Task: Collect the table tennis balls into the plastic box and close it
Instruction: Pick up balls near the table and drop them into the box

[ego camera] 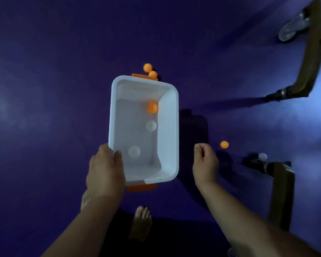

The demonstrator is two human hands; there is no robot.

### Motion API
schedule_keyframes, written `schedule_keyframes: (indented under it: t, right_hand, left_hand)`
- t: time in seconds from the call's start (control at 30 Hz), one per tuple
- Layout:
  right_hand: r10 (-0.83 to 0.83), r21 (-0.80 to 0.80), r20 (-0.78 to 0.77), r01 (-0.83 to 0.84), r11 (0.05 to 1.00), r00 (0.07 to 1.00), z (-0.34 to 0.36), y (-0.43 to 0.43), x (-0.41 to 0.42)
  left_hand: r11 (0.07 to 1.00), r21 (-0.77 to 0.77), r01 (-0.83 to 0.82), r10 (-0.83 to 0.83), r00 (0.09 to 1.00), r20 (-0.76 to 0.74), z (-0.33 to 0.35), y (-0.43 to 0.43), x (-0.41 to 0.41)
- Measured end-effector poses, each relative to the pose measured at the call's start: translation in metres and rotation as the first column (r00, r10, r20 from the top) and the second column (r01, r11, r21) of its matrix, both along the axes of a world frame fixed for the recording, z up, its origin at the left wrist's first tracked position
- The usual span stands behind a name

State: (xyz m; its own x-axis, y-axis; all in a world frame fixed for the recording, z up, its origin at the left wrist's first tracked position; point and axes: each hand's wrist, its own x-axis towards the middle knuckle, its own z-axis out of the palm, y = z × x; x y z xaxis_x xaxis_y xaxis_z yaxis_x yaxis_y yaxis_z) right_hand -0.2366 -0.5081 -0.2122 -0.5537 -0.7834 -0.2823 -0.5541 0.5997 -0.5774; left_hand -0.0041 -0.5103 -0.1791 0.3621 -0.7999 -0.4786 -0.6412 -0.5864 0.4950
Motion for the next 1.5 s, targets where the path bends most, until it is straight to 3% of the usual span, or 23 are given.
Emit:
schedule_keyframes:
  t: [0.17, 0.33, 0.57, 0.73, 0.83, 0.93, 1.03, 1.13, 1.23, 1.37, 1.43, 1.5]
  right_hand:
    - [0.017, 0.335, -0.205, 0.054, 0.941, 0.979, -0.066, -0.015, -0.106]
    - [-0.045, 0.438, -0.278, 0.168, 0.883, 0.96, -0.121, -0.033, -0.171]
    - [-0.082, 0.569, -0.162, 0.161, 0.807, 0.983, -0.18, -0.032, -0.208]
    - [-0.13, 0.593, -0.132, 0.183, 0.784, 0.983, -0.183, -0.018, -0.205]
    - [-0.165, 0.468, -0.153, 0.219, 0.856, 0.974, -0.158, -0.011, -0.185]
    - [-0.173, 0.06, -0.142, 0.183, 0.981, 0.975, -0.112, -0.021, -0.147]
    - [-0.177, -0.206, 0.041, 0.181, 0.962, 0.983, -0.055, -0.038, -0.104]
    - [-0.105, -0.252, 0.196, 0.154, 0.956, 0.975, -0.021, -0.057, -0.075]
    - [-0.05, -0.261, 0.237, 0.113, 0.959, 0.97, -0.029, -0.077, -0.079]
    - [-0.376, -0.316, 0.169, 0.412, 0.855, 0.911, -0.082, -0.094, -0.132]
    - [-0.482, -0.326, 0.057, 0.472, 0.819, 0.874, -0.115, -0.093, -0.169]
    - [-0.499, -0.276, -0.09, 0.46, 0.844, 0.862, -0.143, -0.086, -0.209]
  left_hand:
    - [0.994, -0.021, 0.106, -0.107, 0.993, -0.046, -0.044, -0.033, -0.055]
    - [0.971, -0.074, 0.229, -0.235, 0.969, -0.075, -0.099, -0.062, -0.09]
    - [0.945, -0.096, 0.314, -0.321, 0.944, -0.075, -0.144, -0.079, -0.114]
    - [0.932, -0.088, 0.351, -0.358, 0.93, -0.087, -0.146, -0.089, -0.119]
    - [0.934, -0.05, 0.355, -0.358, 0.929, -0.093, -0.134, -0.094, -0.12]
    - [0.934, -0.029, 0.357, -0.358, 0.929, -0.093, -0.114, -0.103, -0.12]
    - [0.924, -0.029, 0.381, -0.382, 0.919, -0.098, -0.089, -0.116, -0.124]
    - [0.907, -0.065, 0.415, -0.42, 0.902, -0.095, -0.073, -0.129, -0.133]
    - [0.888, -0.113, 0.445, -0.455, 0.886, -0.087, -0.078, -0.143, -0.149]
    - [0.88, -0.165, 0.445, -0.465, 0.878, -0.113, -0.115, -0.158, -0.182]
    - [0.877, -0.191, 0.442, -0.469, 0.874, -0.129, -0.136, -0.162, -0.203]
    - [0.868, -0.221, 0.445, -0.481, 0.863, -0.153, -0.154, -0.166, -0.226]
